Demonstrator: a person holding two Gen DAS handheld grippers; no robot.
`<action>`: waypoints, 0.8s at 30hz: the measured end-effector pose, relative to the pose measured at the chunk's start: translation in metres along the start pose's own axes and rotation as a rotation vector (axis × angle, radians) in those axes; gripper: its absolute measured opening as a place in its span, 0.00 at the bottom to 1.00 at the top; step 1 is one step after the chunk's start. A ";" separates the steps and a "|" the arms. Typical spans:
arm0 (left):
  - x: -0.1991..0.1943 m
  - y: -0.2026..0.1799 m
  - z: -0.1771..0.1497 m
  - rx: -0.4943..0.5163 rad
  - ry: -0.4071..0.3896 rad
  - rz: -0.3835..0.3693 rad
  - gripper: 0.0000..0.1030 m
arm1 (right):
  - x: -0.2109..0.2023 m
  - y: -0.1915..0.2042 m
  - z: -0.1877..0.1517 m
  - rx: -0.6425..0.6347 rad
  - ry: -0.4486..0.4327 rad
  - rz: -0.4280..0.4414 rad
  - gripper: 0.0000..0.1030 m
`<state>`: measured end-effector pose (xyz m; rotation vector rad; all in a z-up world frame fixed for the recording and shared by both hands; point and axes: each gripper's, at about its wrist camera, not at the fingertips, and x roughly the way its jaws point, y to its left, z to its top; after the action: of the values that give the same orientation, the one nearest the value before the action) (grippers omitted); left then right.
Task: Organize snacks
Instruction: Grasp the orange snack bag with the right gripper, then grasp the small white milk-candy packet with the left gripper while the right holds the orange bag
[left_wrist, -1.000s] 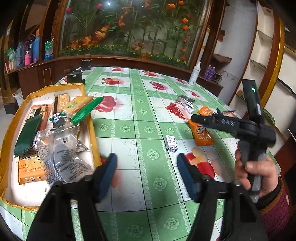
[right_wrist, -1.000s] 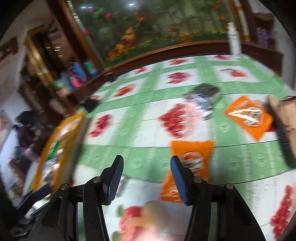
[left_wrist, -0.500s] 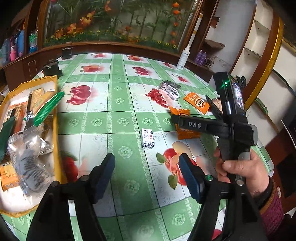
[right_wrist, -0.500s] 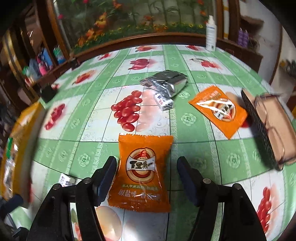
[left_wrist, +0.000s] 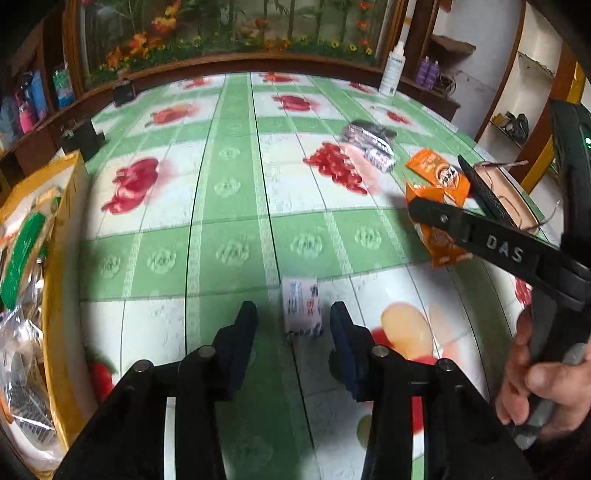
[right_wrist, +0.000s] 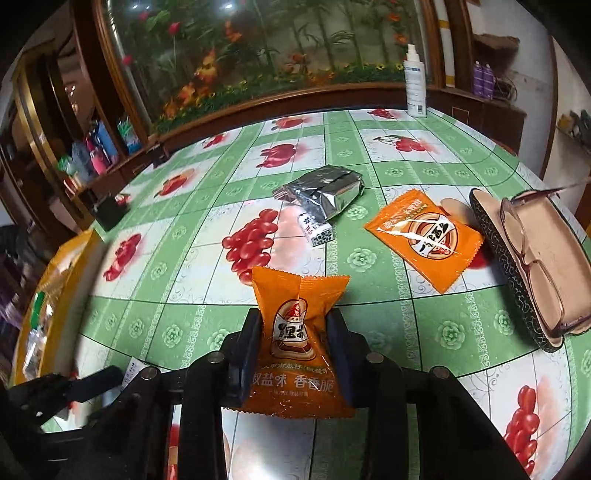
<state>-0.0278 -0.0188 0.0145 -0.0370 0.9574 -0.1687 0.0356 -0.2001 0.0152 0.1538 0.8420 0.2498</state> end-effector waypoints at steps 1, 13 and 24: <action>0.000 0.000 0.000 0.000 -0.016 0.016 0.17 | -0.001 0.000 0.000 0.004 -0.002 0.006 0.37; -0.018 0.011 -0.009 -0.039 -0.128 -0.034 0.17 | -0.014 0.025 -0.003 -0.056 -0.052 0.118 0.37; -0.043 0.018 -0.017 -0.048 -0.183 -0.027 0.17 | -0.021 0.043 -0.008 -0.130 -0.090 0.159 0.37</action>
<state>-0.0638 0.0062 0.0376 -0.1078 0.7788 -0.1646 0.0096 -0.1642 0.0352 0.1092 0.7224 0.4424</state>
